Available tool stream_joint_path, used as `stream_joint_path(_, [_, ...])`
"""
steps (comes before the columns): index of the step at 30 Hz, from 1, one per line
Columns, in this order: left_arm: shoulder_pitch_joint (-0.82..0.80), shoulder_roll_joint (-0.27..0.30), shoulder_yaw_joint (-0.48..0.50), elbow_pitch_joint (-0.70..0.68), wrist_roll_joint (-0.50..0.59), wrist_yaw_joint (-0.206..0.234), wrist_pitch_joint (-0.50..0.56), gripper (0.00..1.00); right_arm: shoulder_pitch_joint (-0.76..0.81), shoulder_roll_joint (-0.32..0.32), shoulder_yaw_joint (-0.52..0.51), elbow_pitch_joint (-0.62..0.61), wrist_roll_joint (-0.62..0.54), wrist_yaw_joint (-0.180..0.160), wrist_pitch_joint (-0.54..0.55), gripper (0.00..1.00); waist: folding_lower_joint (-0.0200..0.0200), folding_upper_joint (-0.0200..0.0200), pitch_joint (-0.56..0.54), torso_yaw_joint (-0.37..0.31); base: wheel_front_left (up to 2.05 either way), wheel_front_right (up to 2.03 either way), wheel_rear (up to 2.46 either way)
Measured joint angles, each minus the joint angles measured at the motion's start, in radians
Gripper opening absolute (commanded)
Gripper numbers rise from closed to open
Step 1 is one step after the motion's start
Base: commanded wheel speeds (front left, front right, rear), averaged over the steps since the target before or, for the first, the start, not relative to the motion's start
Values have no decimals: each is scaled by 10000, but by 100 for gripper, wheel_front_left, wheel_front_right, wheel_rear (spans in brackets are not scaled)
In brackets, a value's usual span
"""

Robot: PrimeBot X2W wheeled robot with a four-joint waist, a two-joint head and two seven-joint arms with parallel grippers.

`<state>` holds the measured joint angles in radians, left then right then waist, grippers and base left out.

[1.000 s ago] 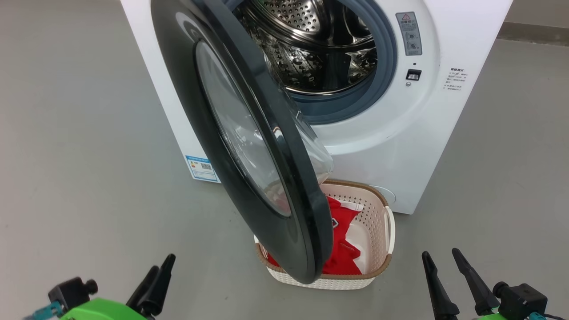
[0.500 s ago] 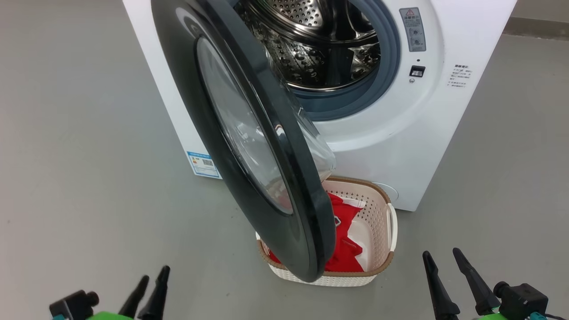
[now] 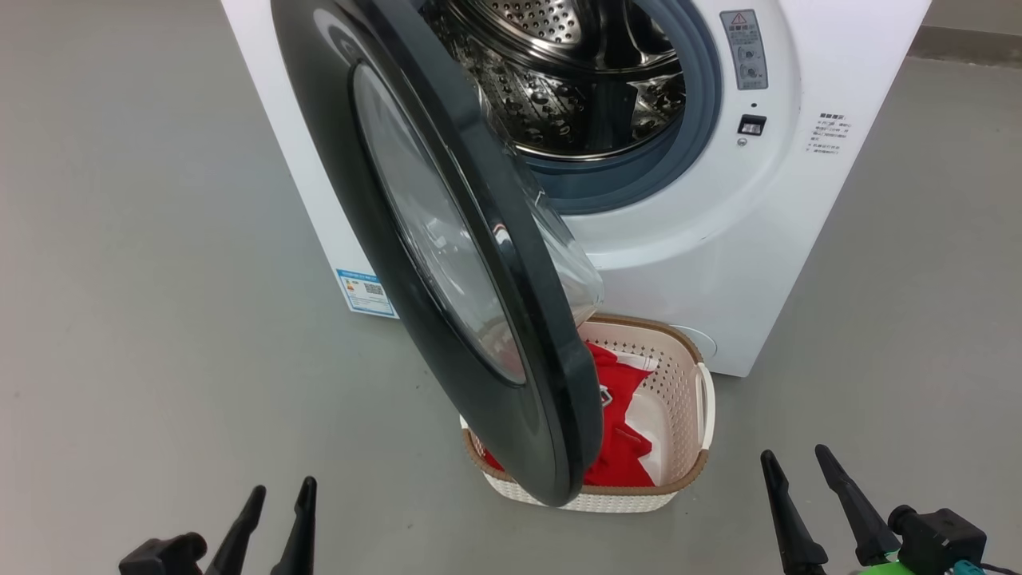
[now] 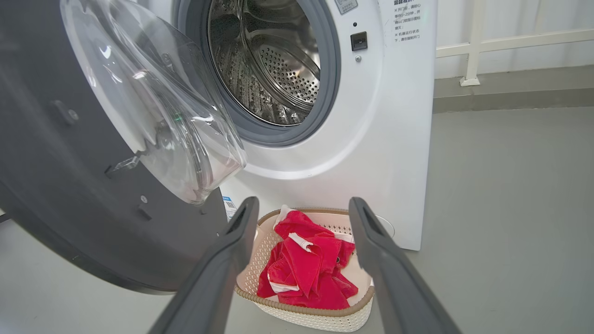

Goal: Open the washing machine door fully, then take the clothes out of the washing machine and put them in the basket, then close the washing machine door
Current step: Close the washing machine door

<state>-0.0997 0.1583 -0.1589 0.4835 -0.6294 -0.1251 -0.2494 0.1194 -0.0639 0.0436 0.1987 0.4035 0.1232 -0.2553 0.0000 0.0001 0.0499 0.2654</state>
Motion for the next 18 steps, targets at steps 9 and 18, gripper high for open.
stream_joint_path(9, [548, -803, 1325, -1170, 2485, -2, 0, 100, -5, -21, -13, -6, 0, 0, 0, 100, 1, 0, 31, -17, 0, 0, 0])
stream_joint_path(18, [857, -1083, 1618, -2209, 3866, -2, 0, 100, -9, -44, -27, -29, 0, 0, 0, 100, 0, 0, 40, -43, 0, 0, 0])
